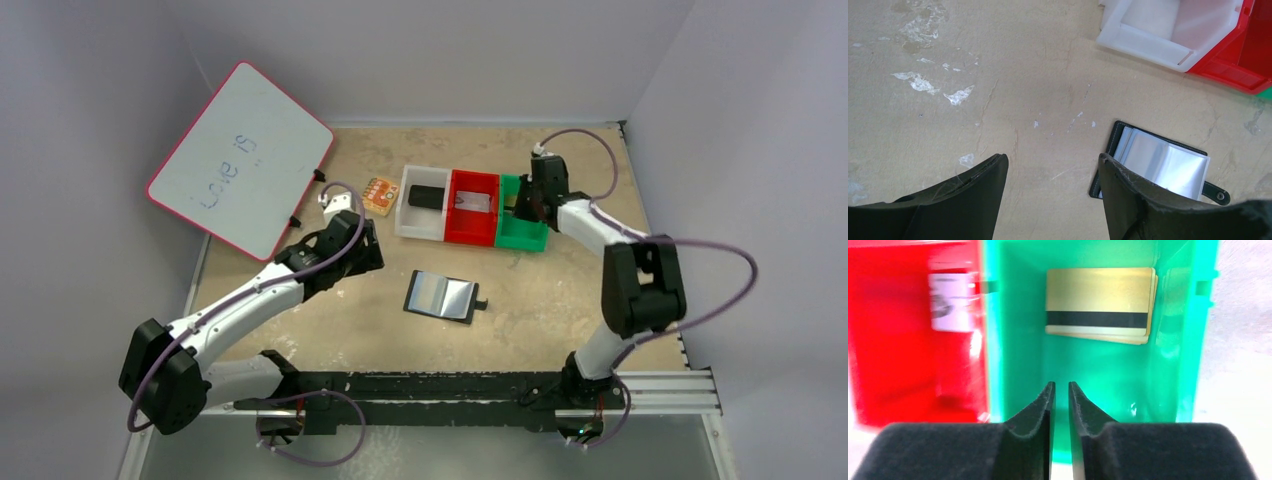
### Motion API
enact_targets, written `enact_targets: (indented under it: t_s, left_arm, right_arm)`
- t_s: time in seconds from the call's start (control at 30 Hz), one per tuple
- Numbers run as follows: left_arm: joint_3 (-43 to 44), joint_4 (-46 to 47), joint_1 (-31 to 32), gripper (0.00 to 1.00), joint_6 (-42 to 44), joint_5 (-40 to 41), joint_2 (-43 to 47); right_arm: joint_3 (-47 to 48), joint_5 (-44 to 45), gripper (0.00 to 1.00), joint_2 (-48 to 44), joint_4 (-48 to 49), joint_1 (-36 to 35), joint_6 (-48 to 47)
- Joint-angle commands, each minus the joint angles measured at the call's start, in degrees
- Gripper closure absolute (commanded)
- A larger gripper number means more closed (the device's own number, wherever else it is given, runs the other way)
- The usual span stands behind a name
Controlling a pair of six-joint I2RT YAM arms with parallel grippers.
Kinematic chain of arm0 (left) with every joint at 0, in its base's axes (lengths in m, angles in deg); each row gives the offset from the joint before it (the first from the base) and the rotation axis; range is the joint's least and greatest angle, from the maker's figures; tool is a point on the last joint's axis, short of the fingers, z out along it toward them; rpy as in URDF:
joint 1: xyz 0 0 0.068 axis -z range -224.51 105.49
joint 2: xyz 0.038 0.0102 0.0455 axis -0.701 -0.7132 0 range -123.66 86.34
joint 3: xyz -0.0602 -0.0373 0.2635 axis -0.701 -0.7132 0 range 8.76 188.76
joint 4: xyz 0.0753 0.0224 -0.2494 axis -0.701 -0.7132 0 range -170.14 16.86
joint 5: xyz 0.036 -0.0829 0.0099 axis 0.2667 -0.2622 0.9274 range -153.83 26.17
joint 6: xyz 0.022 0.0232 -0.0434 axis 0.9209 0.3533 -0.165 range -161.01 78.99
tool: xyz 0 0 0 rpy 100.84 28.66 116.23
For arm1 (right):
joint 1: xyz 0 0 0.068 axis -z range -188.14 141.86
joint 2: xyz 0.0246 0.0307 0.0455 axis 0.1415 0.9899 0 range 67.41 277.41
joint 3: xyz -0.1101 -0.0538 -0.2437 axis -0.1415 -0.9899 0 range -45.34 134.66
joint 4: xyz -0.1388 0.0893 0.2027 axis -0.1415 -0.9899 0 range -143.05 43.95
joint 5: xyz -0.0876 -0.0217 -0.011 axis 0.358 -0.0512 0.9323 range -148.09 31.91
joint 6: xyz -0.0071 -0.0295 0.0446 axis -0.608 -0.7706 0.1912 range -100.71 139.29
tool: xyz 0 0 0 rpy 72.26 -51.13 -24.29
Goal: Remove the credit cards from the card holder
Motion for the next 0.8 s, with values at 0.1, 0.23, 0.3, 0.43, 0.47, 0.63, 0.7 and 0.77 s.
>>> enact_targets:
  t_s: [0.1,0.23,0.3,0.43,0.47,0.63,0.7,0.77]
  left_arm:
    - [2.6,3.0,-1.2,0.33,-2.0,-2.1,-0.3]
    - [3.0,2.6,-2.7,0.32,-3.2,-2.2,-0.3]
    - [3.3,1.2,-3.6,0.32,-3.8,-1.3,-0.1]
    - [3.2,-1.1,-4.7,0.32,-4.6,0.5,1.2]
    - [3.1,-1.6,-4.8,0.32,-4.7,1.0,1.6]
    - [4.0,-3.1,-4.8,0.32,-4.8,2.1,2.0]
    - [4.0,-2.7,-4.8,0.32,-5.2,2.3,2.0]
    - [3.6,-1.3,-4.8,0.32,-5.9,2.1,2.0]
  right_arm:
    - [-7.2,1.2,0.76,-25.0,-4.2,-8.6,6.4]
    - [-13.3,5.7,0.72,-31.8,-5.6,-21.6,19.2]
    - [-14.8,8.4,0.72,-32.8,-6.6,-27.0,24.4]
    - [-15.3,10.2,0.72,-30.3,-7.4,-34.2,30.6]
    - [-15.0,11.4,0.71,-29.2,-7.9,-36.6,32.1]
    - [-10.8,13.1,0.64,-19.1,-12.6,-44.3,38.6]
    - [-8.8,16.1,0.56,-16.0,-15.3,-46.4,41.4]
    - [-7.6,16.7,0.54,-13.3,-15.7,-47.0,41.6]
